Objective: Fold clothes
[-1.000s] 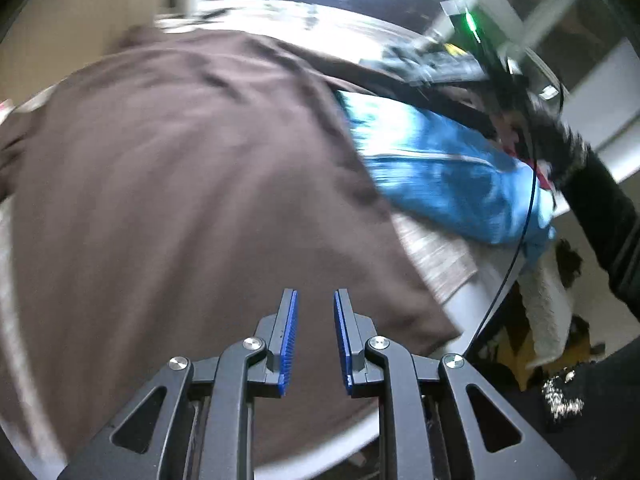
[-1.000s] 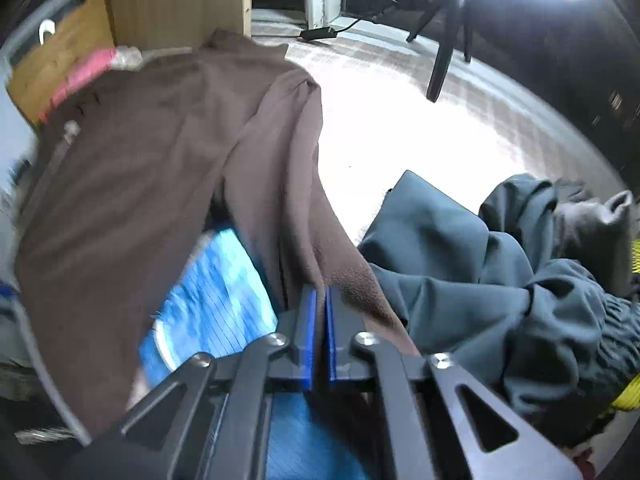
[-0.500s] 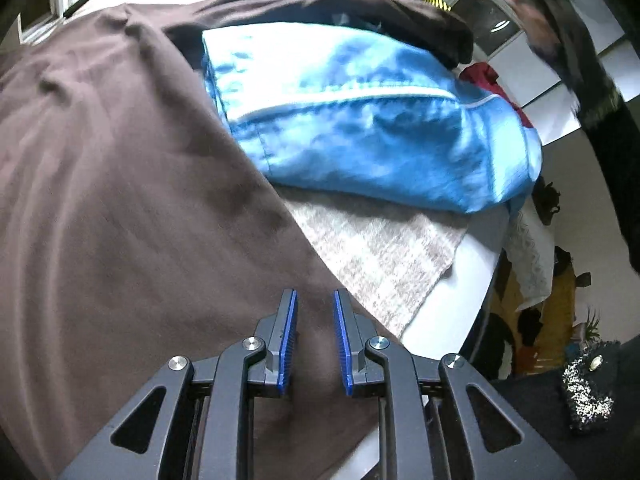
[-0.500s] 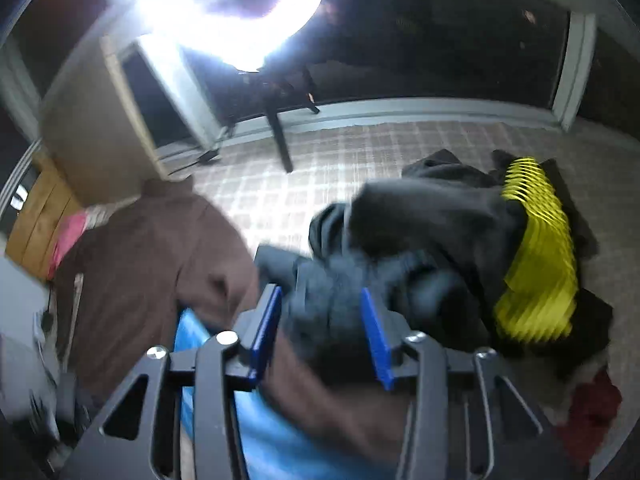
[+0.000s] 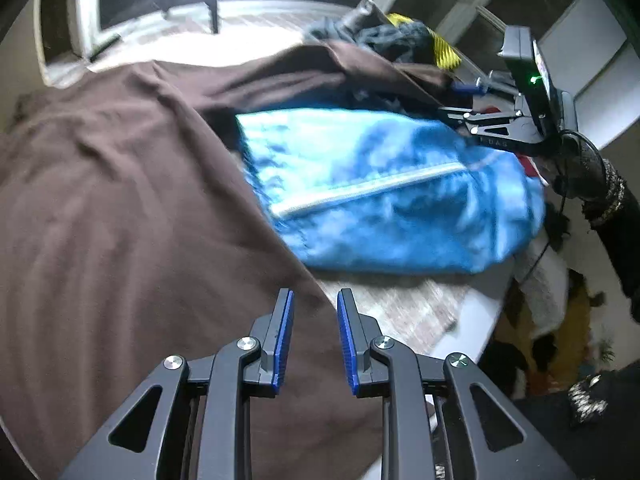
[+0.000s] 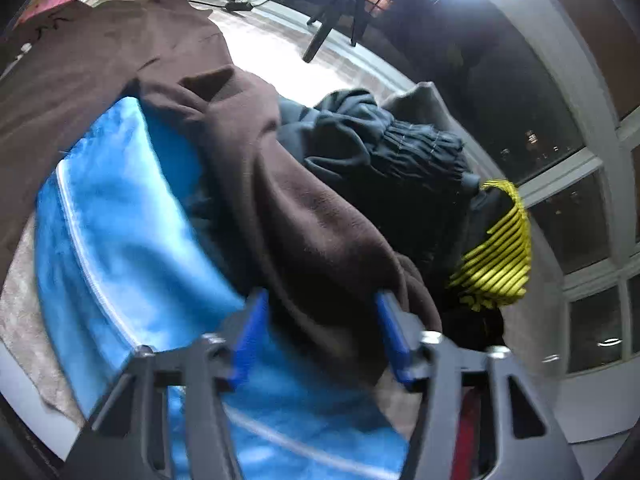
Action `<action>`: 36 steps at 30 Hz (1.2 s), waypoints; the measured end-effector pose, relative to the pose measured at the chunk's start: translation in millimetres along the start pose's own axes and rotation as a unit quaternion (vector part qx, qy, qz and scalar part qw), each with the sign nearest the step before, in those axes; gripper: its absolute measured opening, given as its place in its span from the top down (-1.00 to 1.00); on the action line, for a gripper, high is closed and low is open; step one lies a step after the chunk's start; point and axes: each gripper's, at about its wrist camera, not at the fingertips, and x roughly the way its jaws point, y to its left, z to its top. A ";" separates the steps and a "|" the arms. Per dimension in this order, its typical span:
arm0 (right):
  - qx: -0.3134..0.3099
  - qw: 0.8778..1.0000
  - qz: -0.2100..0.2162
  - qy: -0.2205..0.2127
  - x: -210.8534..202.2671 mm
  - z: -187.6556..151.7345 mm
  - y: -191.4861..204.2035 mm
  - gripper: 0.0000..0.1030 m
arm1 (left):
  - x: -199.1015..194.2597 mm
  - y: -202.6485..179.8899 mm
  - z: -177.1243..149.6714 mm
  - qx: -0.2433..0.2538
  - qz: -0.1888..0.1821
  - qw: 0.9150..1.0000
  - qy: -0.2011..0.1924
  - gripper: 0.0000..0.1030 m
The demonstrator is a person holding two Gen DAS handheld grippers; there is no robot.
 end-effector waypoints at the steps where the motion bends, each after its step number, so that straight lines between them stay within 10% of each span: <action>1: 0.014 0.999 0.038 0.009 3.2 1.7 -9.8 0.94 | -3.1 1.3 1.0 -0.008 0.008 1.000 -0.006 0.59; 5: 0.079 0.967 0.240 -0.008 -27.6 10.8 -58.0 0.95 | -18.1 7.2 5.2 -0.051 0.030 0.998 -0.032 0.59; 10: 0.219 0.863 0.451 -0.060 -52.6 14.2 -154.5 0.95 | -25.0 2.5 13.9 -0.073 0.043 0.995 -0.048 0.59; 11: 0.243 0.872 0.422 -0.046 -40.4 11.0 -174.2 0.93 | -24.2 0.4 16.5 -0.075 0.044 0.995 -0.047 0.59; 13: 0.249 0.935 0.251 -0.004 -22.5 4.5 -192.9 0.76 | -18.9 -6.3 20.9 -0.070 0.048 0.996 -0.040 0.57; 15: 0.234 0.952 0.199 0.012 -9.9 -4.1 -195.6 0.76 | -9.9 -14.2 24.5 -0.062 0.055 0.996 -0.029 0.56; 27: 0.241 0.913 0.325 -0.048 -37.0 -9.3 -116.1 0.28 | 21.4 -48.0 71.7 -0.011 0.043 0.999 -0.005 0.56; 36: 0.236 0.923 0.303 -0.031 -43.0 26.6 -104.9 0.27 | 14.2 -69.4 88.6 0.024 0.036 0.999 -0.016 0.52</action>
